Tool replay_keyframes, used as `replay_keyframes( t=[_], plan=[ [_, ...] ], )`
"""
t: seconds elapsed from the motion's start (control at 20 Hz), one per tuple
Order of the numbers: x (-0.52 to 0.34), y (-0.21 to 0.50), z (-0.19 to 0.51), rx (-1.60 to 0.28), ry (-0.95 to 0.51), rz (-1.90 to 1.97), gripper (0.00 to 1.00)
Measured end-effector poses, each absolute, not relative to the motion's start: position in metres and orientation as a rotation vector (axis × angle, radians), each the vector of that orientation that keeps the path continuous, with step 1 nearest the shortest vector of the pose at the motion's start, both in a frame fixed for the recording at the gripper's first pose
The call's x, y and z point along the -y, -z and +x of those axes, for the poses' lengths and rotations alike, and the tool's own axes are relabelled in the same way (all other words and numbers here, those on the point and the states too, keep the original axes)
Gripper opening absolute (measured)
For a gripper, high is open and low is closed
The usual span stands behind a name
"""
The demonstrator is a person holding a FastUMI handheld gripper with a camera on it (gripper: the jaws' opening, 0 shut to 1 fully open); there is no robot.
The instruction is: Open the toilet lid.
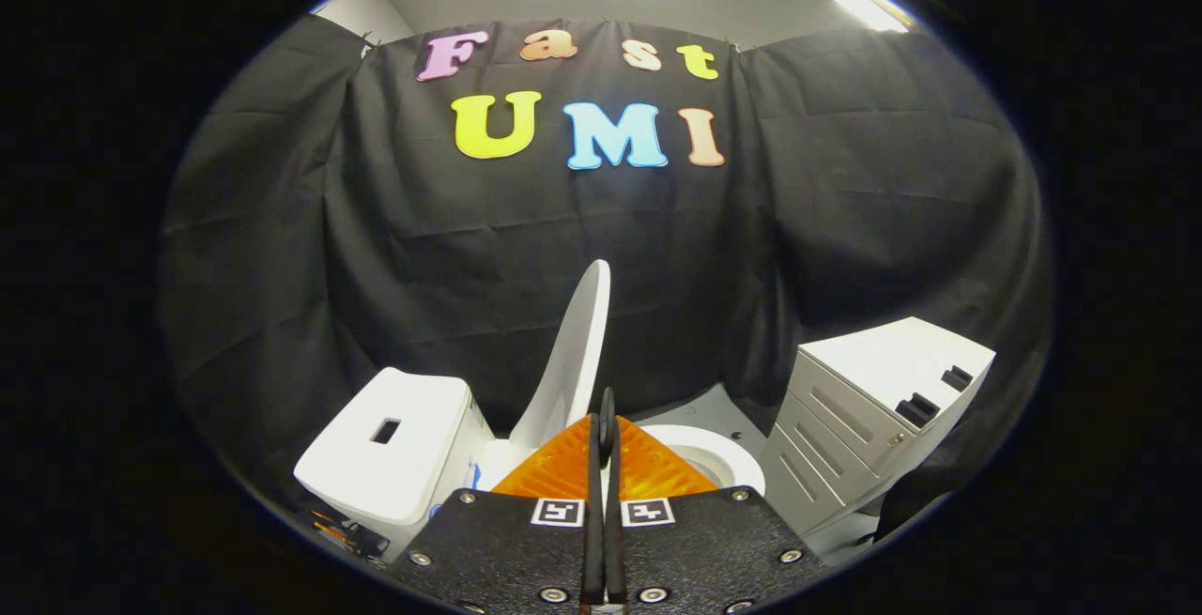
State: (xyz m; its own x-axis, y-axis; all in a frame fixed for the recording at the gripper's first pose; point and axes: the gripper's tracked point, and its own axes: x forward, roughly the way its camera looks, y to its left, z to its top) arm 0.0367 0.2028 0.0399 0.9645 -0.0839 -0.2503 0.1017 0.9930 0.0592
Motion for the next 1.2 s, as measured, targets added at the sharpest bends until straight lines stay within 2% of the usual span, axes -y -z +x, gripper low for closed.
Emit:
replay_keyframes(
  t=[0.5, 1.2],
  plan=[
    [-0.259, -0.061, 0.037, -0.206, 0.036, -0.124, 0.0],
    [-0.325, -0.074, 0.035, -0.185, -0.042, -0.203, 0.0]
  ],
)
